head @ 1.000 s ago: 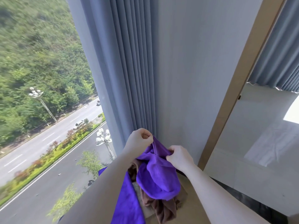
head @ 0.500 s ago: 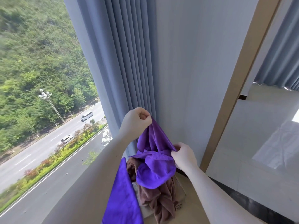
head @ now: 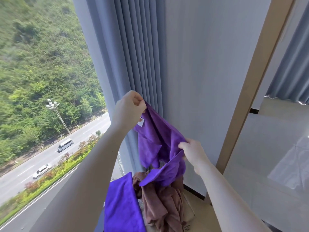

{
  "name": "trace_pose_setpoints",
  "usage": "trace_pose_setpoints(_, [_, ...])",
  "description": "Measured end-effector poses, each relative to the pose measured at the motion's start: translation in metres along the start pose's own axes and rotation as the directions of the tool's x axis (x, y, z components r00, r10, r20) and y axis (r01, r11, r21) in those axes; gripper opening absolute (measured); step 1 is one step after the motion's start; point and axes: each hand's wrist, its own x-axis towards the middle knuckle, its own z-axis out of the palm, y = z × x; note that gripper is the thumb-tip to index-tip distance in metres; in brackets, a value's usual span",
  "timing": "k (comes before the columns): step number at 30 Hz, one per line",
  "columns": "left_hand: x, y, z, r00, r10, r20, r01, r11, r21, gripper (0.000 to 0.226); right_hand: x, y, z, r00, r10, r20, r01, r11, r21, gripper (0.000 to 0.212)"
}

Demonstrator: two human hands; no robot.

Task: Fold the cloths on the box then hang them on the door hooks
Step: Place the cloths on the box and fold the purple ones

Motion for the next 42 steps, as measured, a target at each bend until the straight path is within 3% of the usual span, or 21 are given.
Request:
trace_pose_setpoints(3, [0.007, 0.002, -0.004, 1.000, -0.010, -0.009, 0.010, 0.997, -0.081, 0.007, -0.004, -0.031, -0.004, 0.998, 0.010, 0.063, -0.023, 0.977, 0.210, 0.024])
trace_pose_setpoints(6, [0.009, 0.001, 0.002, 0.998, -0.003, 0.066, 0.013, 0.987, -0.160, 0.016, -0.009, -0.056, -0.007, 0.980, -0.003, 0.198, -0.097, 0.865, 0.493, 0.030])
trace_pose_setpoints(8, [0.007, -0.004, 0.009, 0.993, 0.020, 0.115, -0.003, 0.989, -0.147, 0.023, -0.010, -0.067, -0.009, 0.961, -0.025, 0.277, -0.142, 0.810, 0.569, 0.026])
trace_pose_setpoints(12, [-0.004, -0.011, 0.026, 0.972, 0.012, 0.233, 0.038, 0.977, -0.209, 0.030, -0.005, -0.076, -0.011, 0.940, -0.046, 0.338, -0.178, 0.778, 0.602, 0.031])
trace_pose_setpoints(16, [-0.013, -0.016, 0.037, 0.904, -0.033, 0.426, 0.154, 0.955, -0.254, 0.037, -0.004, -0.075, -0.012, 0.924, -0.035, 0.381, -0.209, 0.789, 0.578, 0.034])
trace_pose_setpoints(22, [-0.016, -0.031, 0.038, 0.802, -0.121, 0.585, 0.343, 0.895, -0.285, 0.045, 0.000, -0.075, -0.009, 0.944, 0.009, 0.330, -0.221, 0.759, 0.612, 0.032])
trace_pose_setpoints(26, [-0.027, -0.050, 0.038, 0.735, -0.173, 0.656, 0.382, 0.905, -0.189, 0.034, 0.005, -0.076, -0.009, 0.962, 0.039, 0.269, -0.210, 0.735, 0.645, 0.043])
trace_pose_setpoints(29, [-0.037, -0.060, 0.044, 0.632, -0.154, 0.759, 0.252, 0.968, -0.014, 0.030, 0.006, -0.080, -0.005, 0.976, 0.047, 0.211, -0.177, 0.732, 0.658, 0.031])
trace_pose_setpoints(31, [-0.040, -0.066, 0.047, 0.618, -0.164, 0.769, 0.198, 0.979, 0.050, 0.030, 0.006, -0.083, -0.004, 0.981, 0.047, 0.186, -0.164, 0.712, 0.682, 0.027])
trace_pose_setpoints(33, [-0.042, -0.081, 0.051, 0.615, -0.216, 0.758, 0.233, 0.969, 0.086, 0.034, 0.006, -0.085, -0.003, 0.982, 0.043, 0.185, -0.163, 0.689, 0.706, 0.025])
trace_pose_setpoints(35, [-0.047, -0.101, 0.055, 0.569, -0.290, 0.769, 0.300, 0.944, 0.134, 0.037, 0.004, -0.087, -0.005, 0.980, 0.020, 0.198, -0.161, 0.669, 0.726, 0.023])
trace_pose_setpoints(38, [-0.067, -0.127, 0.065, 0.450, -0.357, 0.819, 0.294, 0.925, 0.242, 0.027, -0.004, -0.094, -0.007, 0.976, -0.030, 0.216, -0.142, 0.662, 0.736, 0.023])
trace_pose_setpoints(40, [-0.083, -0.133, 0.072, 0.365, -0.400, 0.841, 0.373, 0.890, 0.262, 0.032, -0.011, -0.099, -0.008, 0.972, -0.070, 0.225, -0.124, 0.659, 0.741, 0.030])
trace_pose_setpoints(42, [-0.091, -0.137, 0.080, 0.379, -0.438, 0.815, 0.367, 0.880, 0.302, 0.041, -0.017, -0.104, -0.010, 0.971, -0.099, 0.217, -0.102, 0.648, 0.755, 0.034])
